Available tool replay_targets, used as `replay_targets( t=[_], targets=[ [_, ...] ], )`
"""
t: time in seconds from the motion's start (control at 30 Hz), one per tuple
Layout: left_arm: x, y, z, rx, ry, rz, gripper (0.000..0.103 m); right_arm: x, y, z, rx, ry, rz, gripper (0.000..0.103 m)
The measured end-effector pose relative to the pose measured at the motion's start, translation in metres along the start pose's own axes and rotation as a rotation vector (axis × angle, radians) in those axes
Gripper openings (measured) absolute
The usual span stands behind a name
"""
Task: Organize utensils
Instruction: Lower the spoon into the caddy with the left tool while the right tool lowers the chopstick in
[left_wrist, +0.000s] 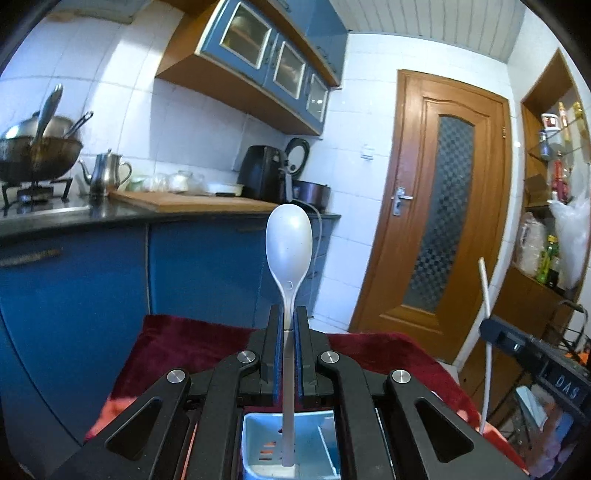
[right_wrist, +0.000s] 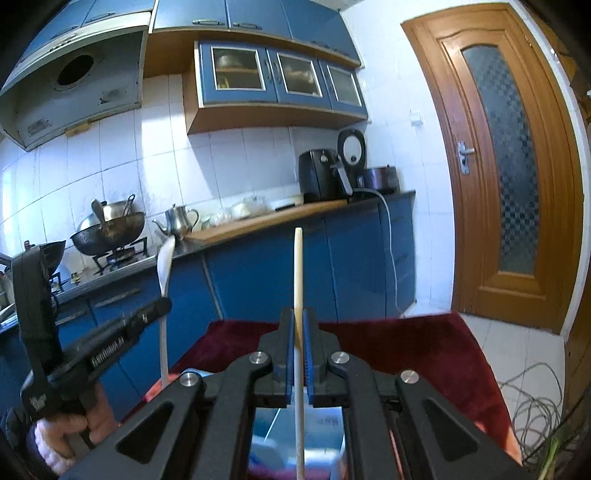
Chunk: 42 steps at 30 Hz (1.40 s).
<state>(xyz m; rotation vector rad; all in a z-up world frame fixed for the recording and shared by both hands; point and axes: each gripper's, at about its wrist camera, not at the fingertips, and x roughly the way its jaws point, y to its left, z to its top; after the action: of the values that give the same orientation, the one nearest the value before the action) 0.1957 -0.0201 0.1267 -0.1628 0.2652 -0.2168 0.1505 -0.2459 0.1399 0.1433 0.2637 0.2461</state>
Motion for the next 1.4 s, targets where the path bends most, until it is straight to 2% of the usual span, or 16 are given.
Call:
replay_targets(
  t=[0.27,0.37,0.5,0.8,1.03,1.07,1.13,1.2,1.33,1.4],
  targets=[
    [0.020,0.005,-0.037,0.006,-0.041,0.081,0.006,0.038,-0.002,-0.011,-0.057,-0.062,-0.042,0.006],
    [0.018,0.002,-0.047,0.032,-0.063,0.101,0.006,0.049,-0.003,-0.021,-0.067,-0.052,-0.049,0.006],
    [0.015,-0.003,-0.054,0.061,-0.072,0.091,0.006,0.057,-0.008,-0.034,-0.055,-0.017,-0.037,0.006],
    [0.017,0.004,-0.065,0.052,0.042,0.073,0.006,0.052,-0.003,-0.047,-0.090,0.059,-0.022,0.007],
    [0.008,0.004,-0.070,0.076,0.072,0.063,0.006,0.044,0.001,-0.052,-0.098,0.102,-0.006,0.007],
    [0.006,0.004,-0.070,0.081,0.078,0.060,0.007,0.043,0.002,-0.052,-0.099,0.109,-0.003,0.008],
    [0.002,0.004,-0.070,0.081,0.085,0.049,0.017,0.039,0.003,-0.053,-0.101,0.111,-0.008,0.018],
    [-0.002,0.004,-0.069,0.076,0.090,0.040,0.021,0.034,0.002,-0.051,-0.086,0.103,0.000,0.028],
    [-0.013,0.006,-0.066,0.065,0.104,0.028,0.026,0.023,0.002,-0.046,-0.068,0.085,0.002,0.031],
    [-0.018,0.008,-0.065,0.057,0.122,0.021,0.028,0.017,0.002,-0.044,-0.066,0.076,-0.004,0.037]
  ],
)
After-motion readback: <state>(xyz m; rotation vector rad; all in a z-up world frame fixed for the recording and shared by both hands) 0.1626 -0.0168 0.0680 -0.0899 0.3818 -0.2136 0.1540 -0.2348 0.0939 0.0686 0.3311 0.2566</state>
